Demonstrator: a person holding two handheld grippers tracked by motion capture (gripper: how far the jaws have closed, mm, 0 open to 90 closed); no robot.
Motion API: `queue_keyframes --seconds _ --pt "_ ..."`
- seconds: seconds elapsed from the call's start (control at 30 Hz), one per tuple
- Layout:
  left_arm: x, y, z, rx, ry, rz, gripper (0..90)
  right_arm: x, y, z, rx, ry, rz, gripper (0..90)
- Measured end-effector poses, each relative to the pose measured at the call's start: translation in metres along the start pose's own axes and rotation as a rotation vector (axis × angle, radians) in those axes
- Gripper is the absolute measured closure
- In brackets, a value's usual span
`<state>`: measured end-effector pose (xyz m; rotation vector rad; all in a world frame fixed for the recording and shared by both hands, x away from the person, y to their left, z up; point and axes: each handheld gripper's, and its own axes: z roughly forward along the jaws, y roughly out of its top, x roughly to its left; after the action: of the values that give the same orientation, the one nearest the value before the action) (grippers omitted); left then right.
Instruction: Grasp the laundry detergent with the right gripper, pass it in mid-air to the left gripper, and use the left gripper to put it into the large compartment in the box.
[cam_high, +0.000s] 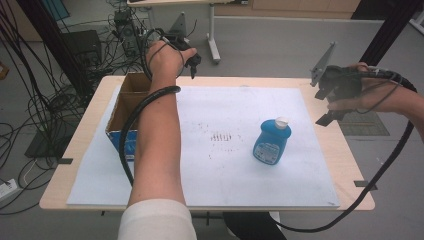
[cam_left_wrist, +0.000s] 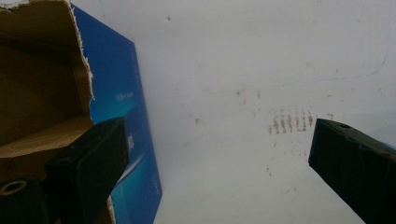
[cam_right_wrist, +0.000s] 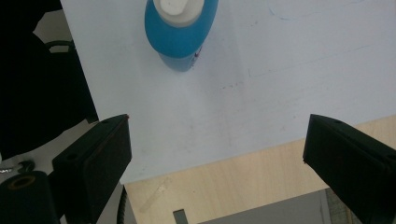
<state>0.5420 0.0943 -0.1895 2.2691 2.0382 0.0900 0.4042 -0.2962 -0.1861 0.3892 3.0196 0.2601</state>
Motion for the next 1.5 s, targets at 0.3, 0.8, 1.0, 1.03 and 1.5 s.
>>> queue_keyframes --seconds 0.3,0.8,1.0,1.03,1.5 --pt "0.002 -0.002 -0.004 -0.008 0.003 -0.001 5.6 0.001 0.002 -0.001 0.003 -0.006 0.0 7.7" --pt "0.002 -0.003 -0.005 -0.011 0.001 0.004 5.6 0.003 0.0 0.0 0.002 -0.011 0.014 7.2" --pt "0.002 -0.003 -0.007 -0.014 -0.003 0.008 5.6 0.004 -0.003 0.004 0.005 -0.013 0.021 6.4" --pt "0.002 -0.003 -0.007 -0.014 -0.002 0.008 5.6 0.005 -0.004 0.005 0.004 -0.014 0.022 6.2" --pt "0.004 -0.007 -0.01 -0.019 0.002 0.007 5.6 0.016 -0.02 0.032 0.02 -0.013 0.057 5.1"
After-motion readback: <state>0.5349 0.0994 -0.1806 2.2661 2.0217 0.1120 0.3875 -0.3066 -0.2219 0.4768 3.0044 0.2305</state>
